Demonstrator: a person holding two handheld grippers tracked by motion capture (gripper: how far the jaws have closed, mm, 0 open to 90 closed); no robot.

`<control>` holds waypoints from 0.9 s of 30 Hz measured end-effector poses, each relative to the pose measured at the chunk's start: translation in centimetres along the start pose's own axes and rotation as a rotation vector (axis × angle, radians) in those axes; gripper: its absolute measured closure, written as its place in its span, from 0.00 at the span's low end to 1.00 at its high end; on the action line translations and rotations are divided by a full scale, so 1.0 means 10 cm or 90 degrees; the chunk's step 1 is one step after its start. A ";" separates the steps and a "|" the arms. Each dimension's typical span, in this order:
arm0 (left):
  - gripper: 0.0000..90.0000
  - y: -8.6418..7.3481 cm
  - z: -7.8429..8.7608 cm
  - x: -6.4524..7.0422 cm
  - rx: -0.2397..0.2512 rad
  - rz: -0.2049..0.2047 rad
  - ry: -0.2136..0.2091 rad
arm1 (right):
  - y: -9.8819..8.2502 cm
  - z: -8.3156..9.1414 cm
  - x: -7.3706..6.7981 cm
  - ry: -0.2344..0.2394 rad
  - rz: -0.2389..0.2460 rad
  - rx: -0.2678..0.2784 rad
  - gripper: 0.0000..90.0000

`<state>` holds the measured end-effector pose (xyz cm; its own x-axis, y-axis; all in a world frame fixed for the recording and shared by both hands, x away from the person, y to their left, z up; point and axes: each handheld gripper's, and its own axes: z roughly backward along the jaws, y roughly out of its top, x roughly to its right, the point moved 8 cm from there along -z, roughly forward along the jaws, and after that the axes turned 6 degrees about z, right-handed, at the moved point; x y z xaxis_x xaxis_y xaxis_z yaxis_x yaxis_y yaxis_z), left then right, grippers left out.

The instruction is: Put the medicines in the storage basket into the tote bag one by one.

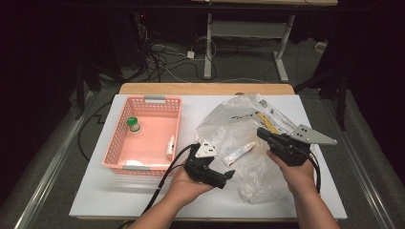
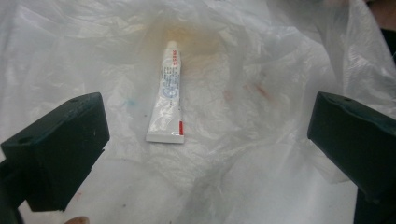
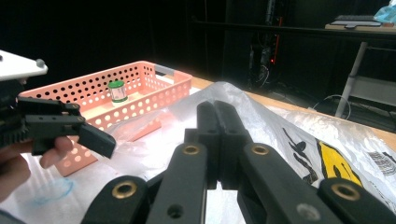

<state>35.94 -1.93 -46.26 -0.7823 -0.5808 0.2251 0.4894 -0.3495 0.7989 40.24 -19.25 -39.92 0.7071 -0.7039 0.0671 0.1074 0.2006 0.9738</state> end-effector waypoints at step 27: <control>0.00 -0.10 0.70 -0.69 0.021 0.042 0.119 | 0.03 0.03 0.01 0.002 0.001 0.008 1.00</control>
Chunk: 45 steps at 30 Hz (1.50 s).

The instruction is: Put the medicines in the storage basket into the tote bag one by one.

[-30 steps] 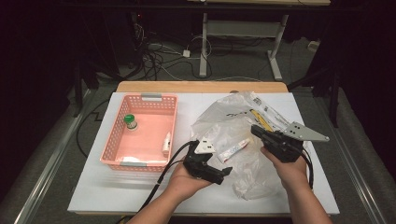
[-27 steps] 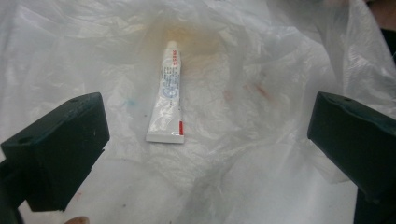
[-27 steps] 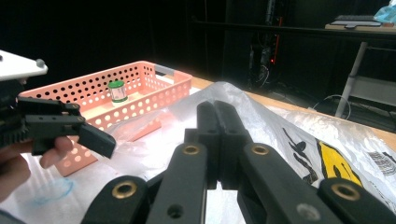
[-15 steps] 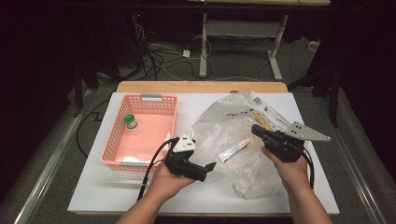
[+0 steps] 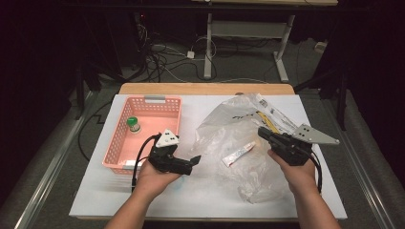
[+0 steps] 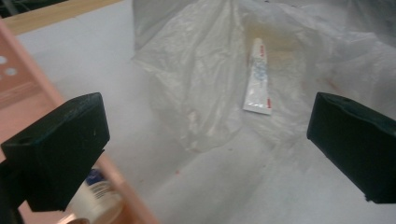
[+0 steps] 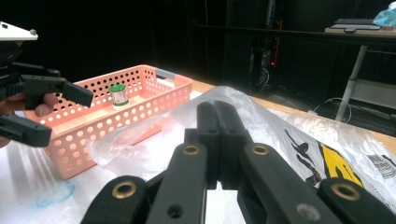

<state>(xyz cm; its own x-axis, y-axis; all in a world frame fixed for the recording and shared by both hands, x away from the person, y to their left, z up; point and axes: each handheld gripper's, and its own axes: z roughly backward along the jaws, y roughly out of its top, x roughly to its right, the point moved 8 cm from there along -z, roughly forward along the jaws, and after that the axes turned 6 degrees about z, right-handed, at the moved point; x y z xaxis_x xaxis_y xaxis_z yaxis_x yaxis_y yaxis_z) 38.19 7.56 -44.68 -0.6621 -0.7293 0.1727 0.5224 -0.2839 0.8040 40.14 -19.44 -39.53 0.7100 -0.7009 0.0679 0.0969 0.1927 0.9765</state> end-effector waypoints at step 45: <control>0.00 -0.29 0.72 -1.24 0.019 0.129 0.134 | 0.00 0.01 0.02 -0.004 0.000 -0.001 1.00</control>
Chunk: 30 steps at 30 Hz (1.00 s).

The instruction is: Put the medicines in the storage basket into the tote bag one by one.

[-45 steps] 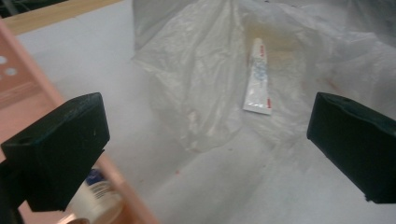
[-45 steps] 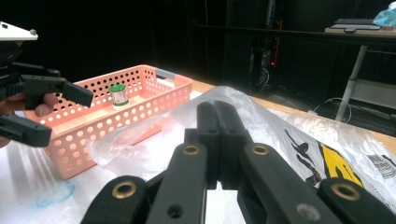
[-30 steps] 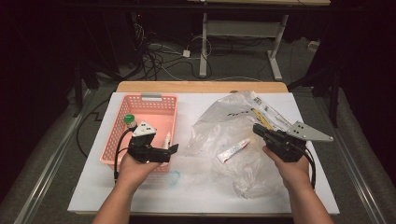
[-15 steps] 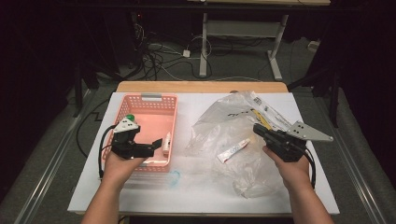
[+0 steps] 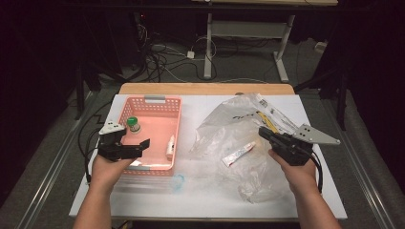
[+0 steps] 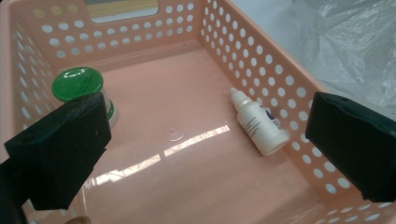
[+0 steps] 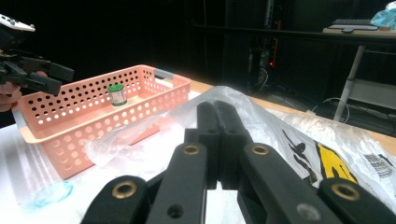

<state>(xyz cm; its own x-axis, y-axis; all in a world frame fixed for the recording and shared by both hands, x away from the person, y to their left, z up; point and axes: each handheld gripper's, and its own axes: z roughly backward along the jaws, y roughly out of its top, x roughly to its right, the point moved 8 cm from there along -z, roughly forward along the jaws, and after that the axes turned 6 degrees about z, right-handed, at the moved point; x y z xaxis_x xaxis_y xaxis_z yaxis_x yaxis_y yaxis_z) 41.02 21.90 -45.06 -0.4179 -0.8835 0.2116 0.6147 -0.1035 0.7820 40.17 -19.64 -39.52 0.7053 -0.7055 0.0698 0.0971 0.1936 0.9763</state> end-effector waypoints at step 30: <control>0.25 0.46 -0.17 -0.36 -0.017 0.048 0.017 | -0.02 -0.03 -0.01 0.003 -0.003 -0.005 1.00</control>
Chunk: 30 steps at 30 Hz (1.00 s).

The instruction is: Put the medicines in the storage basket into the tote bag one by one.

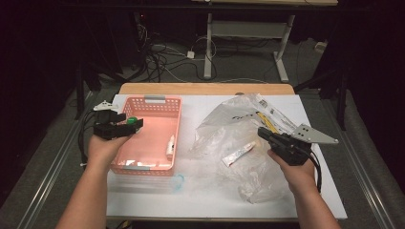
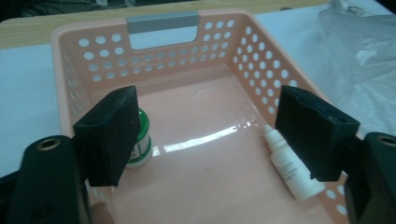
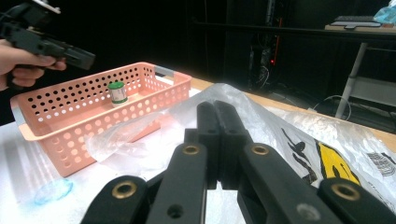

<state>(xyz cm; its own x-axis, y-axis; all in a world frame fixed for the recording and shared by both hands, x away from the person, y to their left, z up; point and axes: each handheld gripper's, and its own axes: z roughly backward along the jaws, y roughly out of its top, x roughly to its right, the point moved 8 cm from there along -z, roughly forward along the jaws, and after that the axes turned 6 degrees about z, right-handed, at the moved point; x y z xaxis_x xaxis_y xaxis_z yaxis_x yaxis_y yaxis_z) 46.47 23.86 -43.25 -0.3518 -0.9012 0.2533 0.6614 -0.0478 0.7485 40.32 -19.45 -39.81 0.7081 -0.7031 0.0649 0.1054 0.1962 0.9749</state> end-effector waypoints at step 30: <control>0.35 -0.02 -0.64 -0.26 -0.110 0.053 0.134 | 0.00 -0.01 -0.04 0.012 -0.003 0.000 1.00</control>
<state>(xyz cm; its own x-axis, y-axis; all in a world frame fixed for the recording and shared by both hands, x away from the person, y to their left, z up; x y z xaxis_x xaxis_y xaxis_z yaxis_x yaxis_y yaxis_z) 51.51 23.51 -47.96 -0.1583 -0.9738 0.1631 0.7913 -0.0263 0.6108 40.08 -19.09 -39.84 0.7210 -0.6907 0.0565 0.1081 0.1926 0.9753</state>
